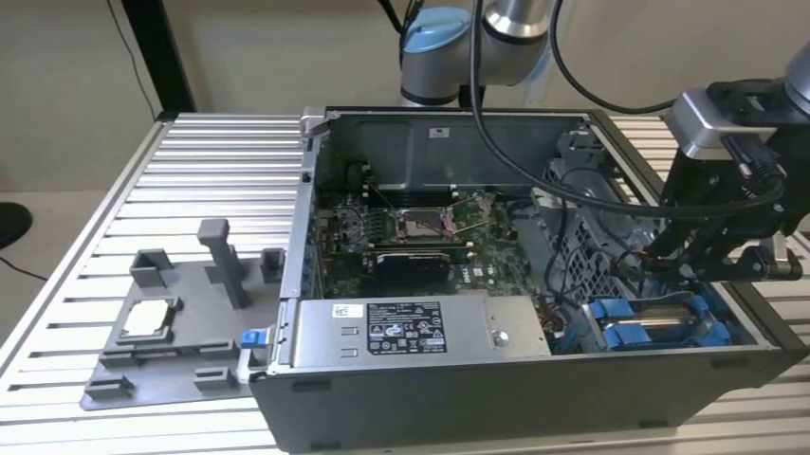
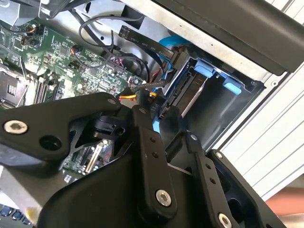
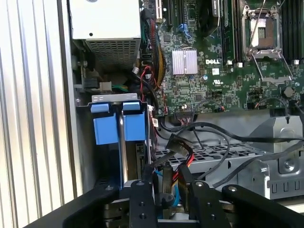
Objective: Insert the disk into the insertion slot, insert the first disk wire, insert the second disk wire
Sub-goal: 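Insert the first disk wire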
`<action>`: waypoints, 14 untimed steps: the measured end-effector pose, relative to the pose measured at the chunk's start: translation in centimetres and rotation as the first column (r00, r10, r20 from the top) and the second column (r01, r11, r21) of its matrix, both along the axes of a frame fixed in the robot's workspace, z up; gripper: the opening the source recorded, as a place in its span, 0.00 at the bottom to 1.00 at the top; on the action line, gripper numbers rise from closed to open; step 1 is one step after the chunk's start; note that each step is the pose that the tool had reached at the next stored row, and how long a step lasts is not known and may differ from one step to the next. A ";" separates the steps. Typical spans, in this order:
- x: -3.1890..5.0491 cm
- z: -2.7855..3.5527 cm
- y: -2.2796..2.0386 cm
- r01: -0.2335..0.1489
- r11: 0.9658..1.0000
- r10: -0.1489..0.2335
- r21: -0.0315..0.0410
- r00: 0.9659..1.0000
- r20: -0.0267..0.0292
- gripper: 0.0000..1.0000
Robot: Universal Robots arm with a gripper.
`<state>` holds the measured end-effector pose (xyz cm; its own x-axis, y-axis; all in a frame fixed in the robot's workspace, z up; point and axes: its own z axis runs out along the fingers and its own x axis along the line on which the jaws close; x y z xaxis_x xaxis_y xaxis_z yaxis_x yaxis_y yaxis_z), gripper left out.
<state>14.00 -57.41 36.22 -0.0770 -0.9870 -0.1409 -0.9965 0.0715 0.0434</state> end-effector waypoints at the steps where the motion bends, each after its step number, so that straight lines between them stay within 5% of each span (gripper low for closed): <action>1: 0.00 0.00 0.00 0.000 1.000 0.000 0.000 1.000 0.000 0.00; 14: 0.01 0.00 0.00 0.000 1.000 0.000 0.000 1.000 0.000 0.00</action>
